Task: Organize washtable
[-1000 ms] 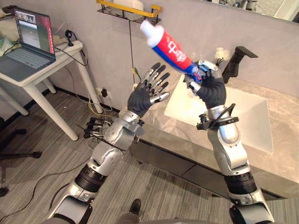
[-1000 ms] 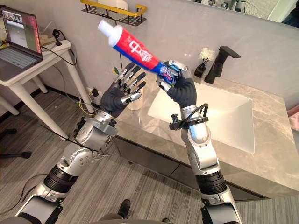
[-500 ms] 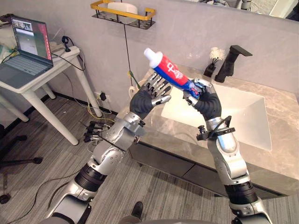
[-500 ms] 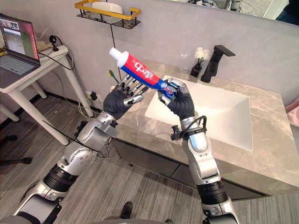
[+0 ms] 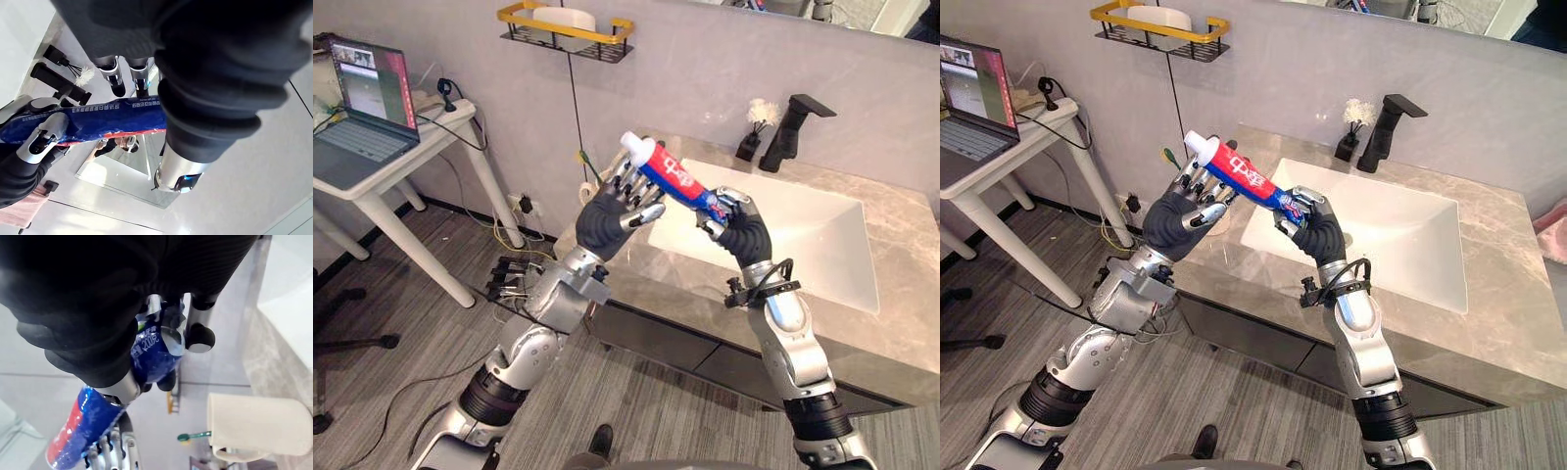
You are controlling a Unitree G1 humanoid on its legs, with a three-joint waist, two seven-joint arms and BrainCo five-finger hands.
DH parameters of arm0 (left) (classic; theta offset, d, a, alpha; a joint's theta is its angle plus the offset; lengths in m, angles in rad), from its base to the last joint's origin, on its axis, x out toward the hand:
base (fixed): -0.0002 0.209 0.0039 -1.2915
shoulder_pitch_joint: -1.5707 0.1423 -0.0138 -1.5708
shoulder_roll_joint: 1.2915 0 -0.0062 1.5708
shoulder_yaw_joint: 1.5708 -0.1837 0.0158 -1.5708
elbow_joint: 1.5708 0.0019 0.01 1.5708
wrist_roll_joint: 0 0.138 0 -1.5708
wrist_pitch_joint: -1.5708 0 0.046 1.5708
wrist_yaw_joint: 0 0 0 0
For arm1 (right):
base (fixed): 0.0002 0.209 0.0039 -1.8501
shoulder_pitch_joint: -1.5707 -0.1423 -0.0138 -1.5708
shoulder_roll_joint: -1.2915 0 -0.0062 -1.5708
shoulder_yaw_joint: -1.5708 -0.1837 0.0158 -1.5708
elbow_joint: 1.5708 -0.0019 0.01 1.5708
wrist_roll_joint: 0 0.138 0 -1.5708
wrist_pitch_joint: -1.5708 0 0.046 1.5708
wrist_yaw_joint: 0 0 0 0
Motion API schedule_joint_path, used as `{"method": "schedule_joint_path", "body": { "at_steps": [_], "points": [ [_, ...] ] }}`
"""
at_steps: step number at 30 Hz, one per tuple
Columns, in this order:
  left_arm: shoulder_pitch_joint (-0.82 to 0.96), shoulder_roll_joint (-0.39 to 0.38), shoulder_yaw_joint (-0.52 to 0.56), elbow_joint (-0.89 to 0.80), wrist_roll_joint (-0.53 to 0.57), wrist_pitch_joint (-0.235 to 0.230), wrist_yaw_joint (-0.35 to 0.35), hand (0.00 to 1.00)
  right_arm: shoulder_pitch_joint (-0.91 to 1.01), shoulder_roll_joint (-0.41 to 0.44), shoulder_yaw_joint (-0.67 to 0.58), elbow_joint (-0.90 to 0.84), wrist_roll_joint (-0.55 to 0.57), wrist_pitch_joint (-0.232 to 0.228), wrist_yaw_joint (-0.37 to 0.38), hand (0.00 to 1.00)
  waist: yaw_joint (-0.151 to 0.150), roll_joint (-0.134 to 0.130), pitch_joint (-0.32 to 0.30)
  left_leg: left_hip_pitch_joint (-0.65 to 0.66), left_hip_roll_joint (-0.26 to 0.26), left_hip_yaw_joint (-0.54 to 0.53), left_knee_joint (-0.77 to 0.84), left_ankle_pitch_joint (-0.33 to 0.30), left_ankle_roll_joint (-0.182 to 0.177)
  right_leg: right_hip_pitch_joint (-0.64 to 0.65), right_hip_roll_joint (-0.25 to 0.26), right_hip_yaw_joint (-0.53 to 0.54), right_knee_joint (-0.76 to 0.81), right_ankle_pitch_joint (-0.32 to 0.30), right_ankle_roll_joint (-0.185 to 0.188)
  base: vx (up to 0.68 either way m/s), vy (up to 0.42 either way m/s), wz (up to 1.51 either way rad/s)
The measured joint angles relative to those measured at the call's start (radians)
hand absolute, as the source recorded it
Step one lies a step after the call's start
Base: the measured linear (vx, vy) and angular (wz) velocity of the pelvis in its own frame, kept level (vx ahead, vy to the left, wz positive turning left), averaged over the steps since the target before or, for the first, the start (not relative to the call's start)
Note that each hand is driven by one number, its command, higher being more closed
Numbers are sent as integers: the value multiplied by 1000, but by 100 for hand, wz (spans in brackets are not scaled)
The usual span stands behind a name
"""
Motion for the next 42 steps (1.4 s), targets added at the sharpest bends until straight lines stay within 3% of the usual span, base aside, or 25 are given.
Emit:
{"method": "schedule_joint_path", "body": {
  "at_steps": [10, 18, 19, 26, 34, 35, 42],
  "points": [
    [44, -29, 1, -18, 1, 0, 2, 0, 58, 20, 71, 3, 11, 2, 51, 100, -26, -5, -3, -1, 3, 63, -1, -1, 1, -18, 1, 61, -39, 35, 1, -28, 18, -20],
    [44, -51, 1, -18, 15, 0, 4, 0, 98, 21, 128, 3, 12, 1, 86, 100, -31, -10, -7, 1, 5, 90, -1, -4, 4, -19, 2, 87, -64, 54, 2, -9, 4, -9],
    [44, -56, 0, -18, 24, 0, 4, 100, 104, 21, 133, 3, 13, 1, 88, 100, -31, -12, -8, 1, 5, 91, -1, -4, 4, -19, 2, 89, -66, 55, 2, 0, 0, 0],
    [44, -63, 2, -18, 43, -1, 7, 100, 119, 22, 170, 3, 22, 1, 89, 100, -49, -25, -17, 0, 5, 89, -1, -4, 4, -18, 2, 86, -68, 56, 2, 0, 0, 0],
    [44, -106, 4, -18, 81, -1, 25, 100, 149, 40, 173, 2, 59, -2, 85, 100, -50, -25, -18, 0, 3, 83, -1, -3, 4, -15, 1, 80, -66, 56, 2, -3, -1, 1],
    [44, -111, 6, -18, 83, -1, 26, 100, 150, 41, 173, 2, 61, -2, 84, 0, -50, -25, -18, 0, 3, 83, -1, -3, 4, -15, 1, 80, -66, 56, 2, 0, 0, 0],
    [37, -154, 8, -25, 123, -8, 45, 100, 150, 61, 166, 2, 193, 6, 75, 0, -52, -23, -30, 2, 2, 84, -1, -3, 4, -14, 0, 81, -65, 56, 2, 0, 0, 0]
  ]
}}
